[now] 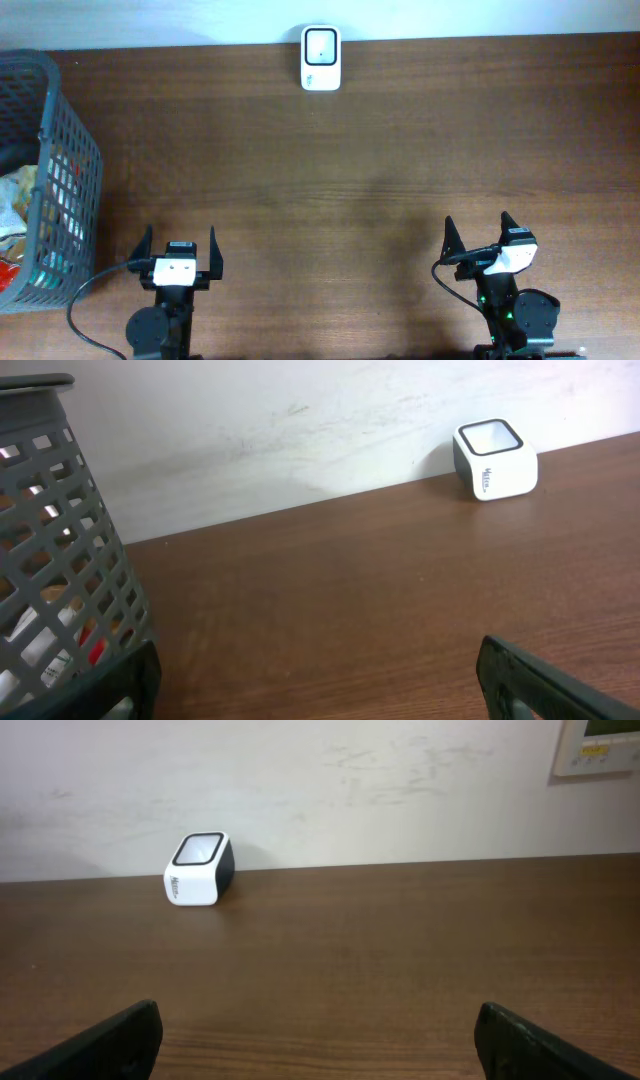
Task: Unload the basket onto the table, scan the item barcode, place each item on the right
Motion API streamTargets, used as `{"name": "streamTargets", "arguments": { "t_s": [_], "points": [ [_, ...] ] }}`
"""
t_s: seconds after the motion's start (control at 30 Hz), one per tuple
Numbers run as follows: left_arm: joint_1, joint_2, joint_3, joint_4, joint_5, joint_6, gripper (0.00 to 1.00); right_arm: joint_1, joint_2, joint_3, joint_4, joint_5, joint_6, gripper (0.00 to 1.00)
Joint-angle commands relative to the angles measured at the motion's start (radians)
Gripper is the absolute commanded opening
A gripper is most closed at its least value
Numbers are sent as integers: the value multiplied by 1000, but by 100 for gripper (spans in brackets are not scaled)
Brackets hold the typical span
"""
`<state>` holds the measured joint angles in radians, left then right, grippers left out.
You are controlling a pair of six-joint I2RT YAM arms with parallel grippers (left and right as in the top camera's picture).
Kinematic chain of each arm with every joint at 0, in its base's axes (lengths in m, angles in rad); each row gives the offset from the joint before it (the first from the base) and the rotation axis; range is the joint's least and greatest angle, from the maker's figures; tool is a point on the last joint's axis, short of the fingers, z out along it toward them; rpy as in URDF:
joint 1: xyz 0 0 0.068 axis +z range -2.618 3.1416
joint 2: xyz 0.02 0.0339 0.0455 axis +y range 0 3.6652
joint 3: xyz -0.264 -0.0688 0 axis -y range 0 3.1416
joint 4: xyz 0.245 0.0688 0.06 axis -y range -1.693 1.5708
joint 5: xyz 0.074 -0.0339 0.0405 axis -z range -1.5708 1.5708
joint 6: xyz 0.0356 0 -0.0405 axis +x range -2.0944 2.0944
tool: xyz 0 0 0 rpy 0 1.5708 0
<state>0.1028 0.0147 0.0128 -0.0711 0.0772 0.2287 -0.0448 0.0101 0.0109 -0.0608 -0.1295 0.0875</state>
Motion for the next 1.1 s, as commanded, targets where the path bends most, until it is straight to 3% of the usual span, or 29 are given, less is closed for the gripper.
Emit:
{"name": "streamTargets", "arguments": {
  "t_s": [0.0,0.7,0.83,1.07],
  "points": [
    [-1,-8,-4,-5,-7,12,99,-237,-7,-5,-7,26,-4,99],
    [-1,-8,-4,-5,-7,12,99,-237,-7,-5,-7,26,-4,99],
    [-1,-8,-4,-6,-86,13,99,-237,-7,-5,-7,26,-4,99],
    [-1,-6,7,280,58,12,99,-237,-7,-5,-7,26,-4,99]
  ]
}}
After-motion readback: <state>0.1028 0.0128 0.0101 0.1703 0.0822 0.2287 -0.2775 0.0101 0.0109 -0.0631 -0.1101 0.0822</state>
